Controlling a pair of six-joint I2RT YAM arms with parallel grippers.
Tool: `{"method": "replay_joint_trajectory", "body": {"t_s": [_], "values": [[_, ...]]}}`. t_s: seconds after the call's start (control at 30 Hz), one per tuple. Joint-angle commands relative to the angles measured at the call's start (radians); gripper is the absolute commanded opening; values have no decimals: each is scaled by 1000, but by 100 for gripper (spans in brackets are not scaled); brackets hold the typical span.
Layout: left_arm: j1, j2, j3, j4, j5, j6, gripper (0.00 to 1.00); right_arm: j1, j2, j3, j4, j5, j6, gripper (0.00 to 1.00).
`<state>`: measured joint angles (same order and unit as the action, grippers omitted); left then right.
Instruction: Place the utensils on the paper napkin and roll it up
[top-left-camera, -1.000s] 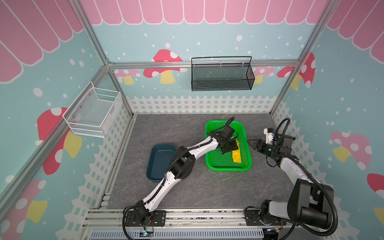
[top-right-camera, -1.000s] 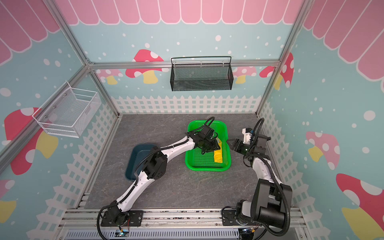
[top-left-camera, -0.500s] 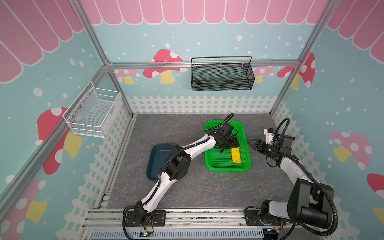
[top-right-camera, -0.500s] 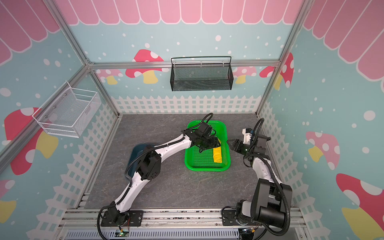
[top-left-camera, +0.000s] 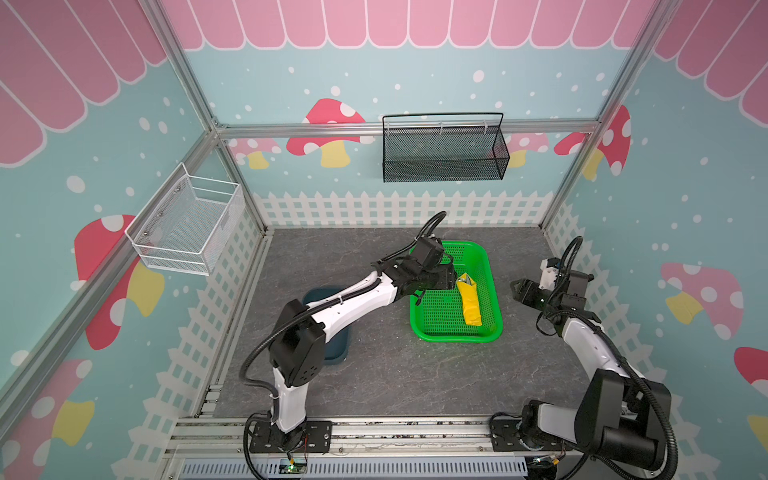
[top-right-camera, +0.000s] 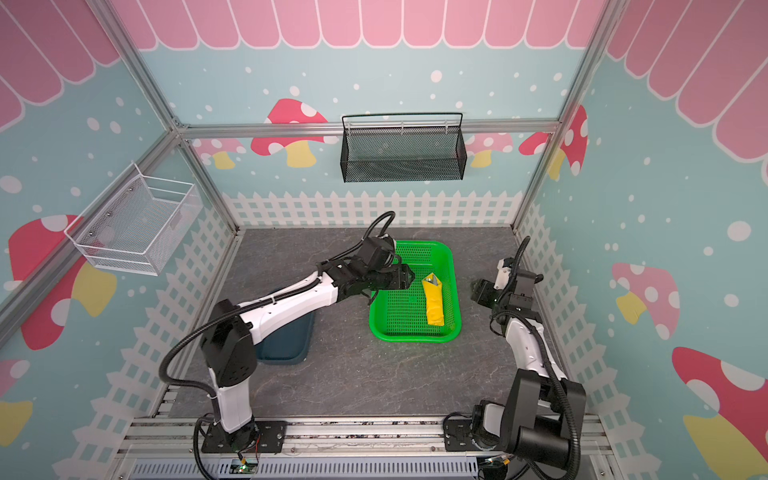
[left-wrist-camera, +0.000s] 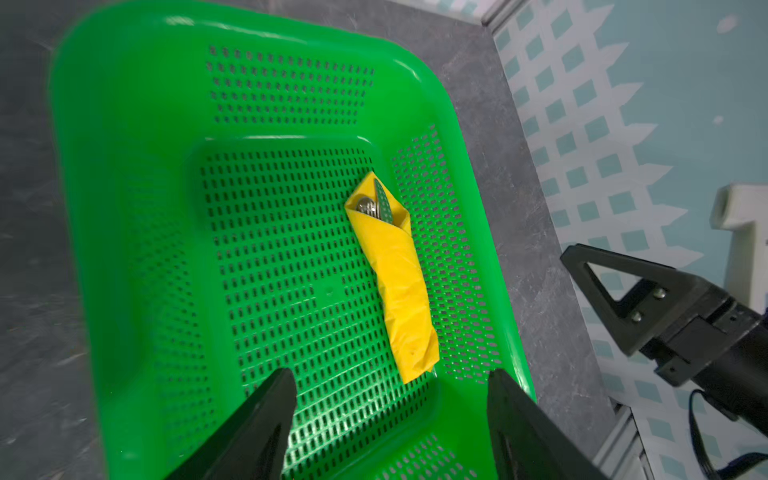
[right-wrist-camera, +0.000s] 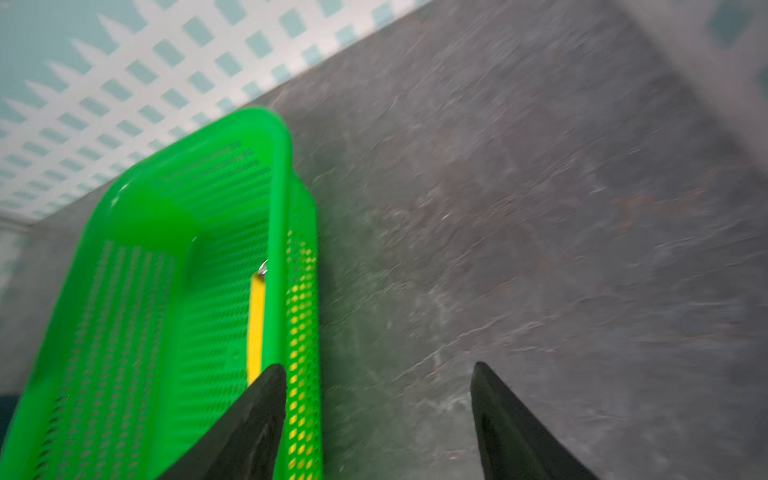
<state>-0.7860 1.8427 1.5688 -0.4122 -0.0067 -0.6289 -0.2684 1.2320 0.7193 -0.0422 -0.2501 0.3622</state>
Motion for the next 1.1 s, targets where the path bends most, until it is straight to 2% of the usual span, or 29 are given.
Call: {"method": "replay_joint_trajectory", "body": {"t_s": [0.0,0.03,0.1,0.17,0.3,0.57,0.67,0.8,0.97,1.07], "values": [[49,-155,-180,137,-157,62,79,-2,-36,-66,116,302,-67,72],[63,-204,-242,173,-183,76,81,-1,-43,-97,176,327,-83,72],[96,-320,-386,250,-253,111,91,9,-63,-171,334,301,-165,72],[141,-409,-502,290,-299,141,100,39,-75,-228,460,324,-227,72],[298,-554,-679,329,-307,164,100,89,-43,-347,732,292,-275,73],[587,-749,-908,345,-355,197,100,209,73,-487,1074,287,-332,73],[648,-777,-966,394,-369,251,100,248,124,-504,1171,302,-358,73],[667,-765,-1040,524,-395,319,100,282,203,-502,1262,321,-385,73],[686,-672,-1015,537,-389,398,100,288,301,-547,1435,322,-399,74],[689,-646,-1036,624,-400,455,100,288,298,-545,1424,331,-394,75]]}}
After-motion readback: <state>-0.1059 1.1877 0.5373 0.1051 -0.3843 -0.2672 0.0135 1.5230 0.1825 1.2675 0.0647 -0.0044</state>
